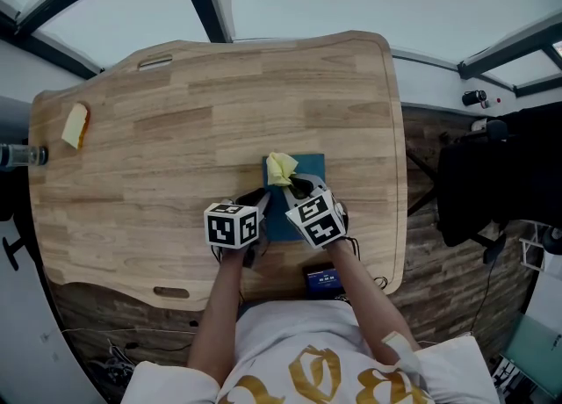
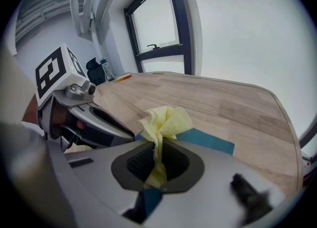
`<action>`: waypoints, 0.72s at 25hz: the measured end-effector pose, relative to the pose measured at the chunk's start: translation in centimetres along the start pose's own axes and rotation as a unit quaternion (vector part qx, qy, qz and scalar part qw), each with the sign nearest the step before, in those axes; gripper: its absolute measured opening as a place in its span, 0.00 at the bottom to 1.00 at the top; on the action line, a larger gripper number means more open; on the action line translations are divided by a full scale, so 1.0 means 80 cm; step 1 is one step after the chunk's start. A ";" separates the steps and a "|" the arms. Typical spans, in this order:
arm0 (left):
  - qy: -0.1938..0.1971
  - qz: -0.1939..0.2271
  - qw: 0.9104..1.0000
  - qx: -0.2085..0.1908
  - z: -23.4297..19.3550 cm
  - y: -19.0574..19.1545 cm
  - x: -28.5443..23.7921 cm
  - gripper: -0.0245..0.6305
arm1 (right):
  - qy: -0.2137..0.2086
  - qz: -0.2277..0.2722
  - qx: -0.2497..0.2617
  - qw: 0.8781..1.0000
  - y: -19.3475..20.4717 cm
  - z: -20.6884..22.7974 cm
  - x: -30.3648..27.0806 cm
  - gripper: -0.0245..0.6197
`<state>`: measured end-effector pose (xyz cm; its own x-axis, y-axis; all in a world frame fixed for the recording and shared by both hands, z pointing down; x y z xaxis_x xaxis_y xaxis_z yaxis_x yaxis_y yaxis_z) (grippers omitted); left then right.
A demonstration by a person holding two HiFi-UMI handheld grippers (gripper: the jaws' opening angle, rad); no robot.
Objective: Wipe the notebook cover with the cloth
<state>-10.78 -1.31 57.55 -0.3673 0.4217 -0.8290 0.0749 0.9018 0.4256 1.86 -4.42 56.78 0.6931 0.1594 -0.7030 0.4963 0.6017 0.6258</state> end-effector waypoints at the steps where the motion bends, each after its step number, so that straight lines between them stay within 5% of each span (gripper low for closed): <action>1: 0.000 0.000 1.000 0.000 0.000 0.001 0.000 0.14 | -0.001 -0.001 0.000 1.000 0.002 -0.001 0.001 0.10; 18: -0.005 0.003 1.000 -0.002 0.001 0.001 -0.001 0.14 | -0.017 -0.021 0.002 1.000 0.030 -0.032 0.013 0.10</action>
<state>-10.63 -1.24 57.65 -0.3577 0.4281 -0.8299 0.0733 0.8989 0.4321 2.44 -0.76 56.68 0.6895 0.1069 -0.7164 0.5270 0.6044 0.5975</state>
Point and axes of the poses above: the fingertips, and each gripper's own axes: x backward along the fingers, z to its right, y out of its underside, the point moved 8 cm from there along x, backward along the fingers, and after that the axes turned 13 degrees about -y, right-handed, at the moved point
